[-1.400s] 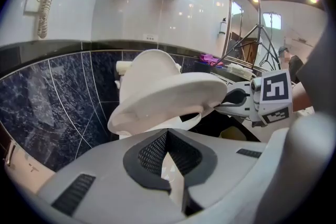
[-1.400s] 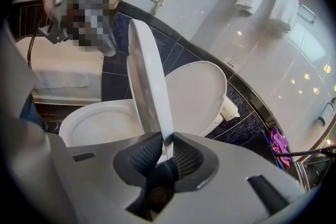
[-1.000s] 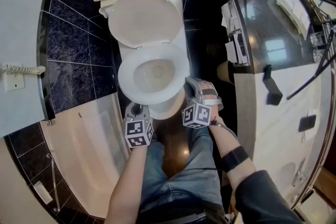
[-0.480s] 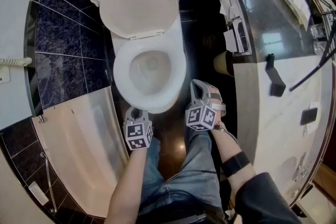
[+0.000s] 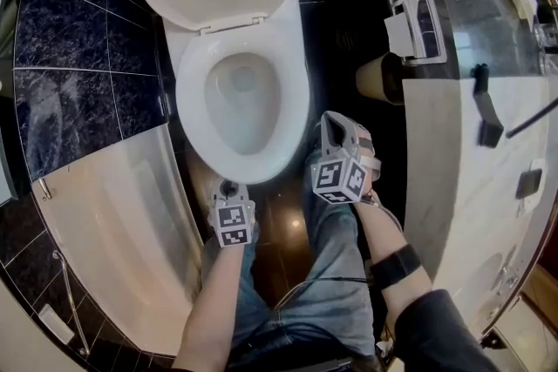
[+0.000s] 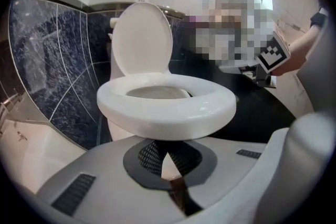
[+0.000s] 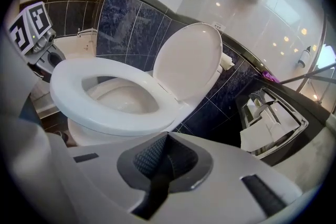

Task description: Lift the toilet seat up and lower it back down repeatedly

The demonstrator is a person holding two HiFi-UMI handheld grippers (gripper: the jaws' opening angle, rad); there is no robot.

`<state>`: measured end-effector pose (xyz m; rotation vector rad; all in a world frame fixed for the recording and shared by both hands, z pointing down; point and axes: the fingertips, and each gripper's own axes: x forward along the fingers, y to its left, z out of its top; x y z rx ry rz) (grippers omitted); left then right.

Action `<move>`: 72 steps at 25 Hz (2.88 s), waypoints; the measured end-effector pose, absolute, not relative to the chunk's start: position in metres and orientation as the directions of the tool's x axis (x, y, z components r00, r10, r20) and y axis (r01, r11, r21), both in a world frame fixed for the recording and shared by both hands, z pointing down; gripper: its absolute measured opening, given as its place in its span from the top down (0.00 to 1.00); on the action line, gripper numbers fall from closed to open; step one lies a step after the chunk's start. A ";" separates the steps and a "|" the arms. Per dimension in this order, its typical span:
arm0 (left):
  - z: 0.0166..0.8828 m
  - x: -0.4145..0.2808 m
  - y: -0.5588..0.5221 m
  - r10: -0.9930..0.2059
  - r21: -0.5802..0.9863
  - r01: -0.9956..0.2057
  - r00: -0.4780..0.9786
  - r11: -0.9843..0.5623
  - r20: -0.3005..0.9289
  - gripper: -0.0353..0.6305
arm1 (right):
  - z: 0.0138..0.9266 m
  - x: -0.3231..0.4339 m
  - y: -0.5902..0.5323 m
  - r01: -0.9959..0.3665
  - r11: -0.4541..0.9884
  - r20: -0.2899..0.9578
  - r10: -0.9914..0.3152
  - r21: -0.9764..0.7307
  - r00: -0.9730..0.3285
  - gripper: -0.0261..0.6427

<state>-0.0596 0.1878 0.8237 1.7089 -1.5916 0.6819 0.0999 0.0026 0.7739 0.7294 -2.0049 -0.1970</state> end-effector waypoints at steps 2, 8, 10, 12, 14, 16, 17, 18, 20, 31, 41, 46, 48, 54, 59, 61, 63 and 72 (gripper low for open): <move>0.839 -0.056 0.194 -0.611 0.135 -0.991 0.122 -0.024 0.782 0.95 | 0.785 0.099 0.007 -0.417 0.810 0.743 -0.563 0.411 -0.362 0.94; 0.890 -0.047 0.213 -0.527 0.137 -0.988 0.155 -0.073 0.836 0.95 | 0.806 0.093 0.015 -0.432 0.809 0.750 -0.558 0.398 -0.355 0.94; 0.900 -0.045 0.218 -0.498 0.150 -0.986 0.165 -0.070 0.852 0.95 | 0.809 0.090 0.017 -0.433 0.810 0.750 -0.556 0.395 -0.357 0.94; 0.906 -0.044 0.221 -0.465 0.155 -0.984 0.176 -0.083 0.867 0.95 | 0.810 0.087 0.018 -0.437 0.809 0.752 -0.557 0.394 -0.353 0.94; 0.911 -0.044 0.224 -0.429 0.155 -0.983 0.181 -0.096 0.885 0.95 | 0.811 0.086 0.020 -0.442 0.807 0.754 -0.557 0.392 -0.348 0.94; 0.915 -0.043 0.227 -0.392 0.158 -0.983 0.182 -0.094 0.902 0.95 | 0.814 0.086 0.021 -0.448 0.805 0.756 -0.556 0.388 -0.346 0.94; 0.917 -0.042 0.230 -0.374 0.161 -0.983 0.183 -0.091 0.909 0.95 | 0.815 0.087 0.022 -0.450 0.805 0.756 -0.556 0.386 -0.345 0.94; 0.918 -0.042 0.232 -0.356 0.165 -0.983 0.185 -0.087 0.916 0.95 | 0.815 0.086 0.022 -0.450 0.805 0.757 -0.555 0.386 -0.345 0.94; 0.920 -0.043 0.240 -0.323 0.170 -0.982 0.187 -0.079 0.928 0.95 | 0.814 0.085 0.022 -0.452 0.804 0.756 -0.556 0.385 -0.345 0.94; 0.878 -0.067 0.223 -0.387 0.133 -0.988 0.151 -0.073 0.910 0.95 | 0.786 0.072 0.021 -0.447 0.810 0.756 -0.550 0.380 -0.355 0.94; 0.662 -0.120 0.147 -0.639 0.062 -0.995 0.100 -0.081 0.762 0.95 | 0.628 0.040 0.019 -0.550 0.791 0.702 -0.551 0.267 -0.451 0.93; 0.525 -0.145 0.121 -0.768 0.025 -0.997 0.069 -0.070 0.636 0.95 | 0.524 0.030 0.011 -0.612 0.763 0.631 -0.582 0.207 -0.513 0.93; 0.479 -0.151 0.117 -0.805 0.014 -0.998 0.060 -0.064 0.591 0.95 | 0.488 0.029 0.009 -0.618 0.757 0.603 -0.599 0.212 -0.527 0.93; 0.381 -0.174 0.111 -0.882 -0.016 -1.000 0.010 -0.020 0.470 0.95 | 0.398 0.035 -0.001 -0.680 0.720 0.509 -0.641 0.140 -0.574 0.93; 0.330 -0.175 0.114 -0.914 -0.022 -1.000 -0.001 -0.009 0.406 0.95 | 0.352 0.048 0.000 -0.704 0.703 0.453 -0.662 0.099 -0.598 0.93; 0.317 -0.174 0.118 -0.923 -0.022 -1.000 -0.006 -0.002 0.384 0.95 | 0.345 0.054 0.004 -0.708 0.702 0.445 -0.659 0.076 -0.606 0.93; 0.308 -0.173 0.119 -0.932 -0.012 -1.000 -0.007 0.003 0.363 0.95 | 0.342 0.060 0.007 -0.711 0.701 0.443 -0.656 0.057 -0.611 0.93; 0.297 -0.161 0.130 -0.938 -0.016 -1.000 0.012 -0.019 0.346 0.95 | 0.348 0.073 0.021 -0.715 0.699 0.458 -0.647 0.034 -0.610 0.93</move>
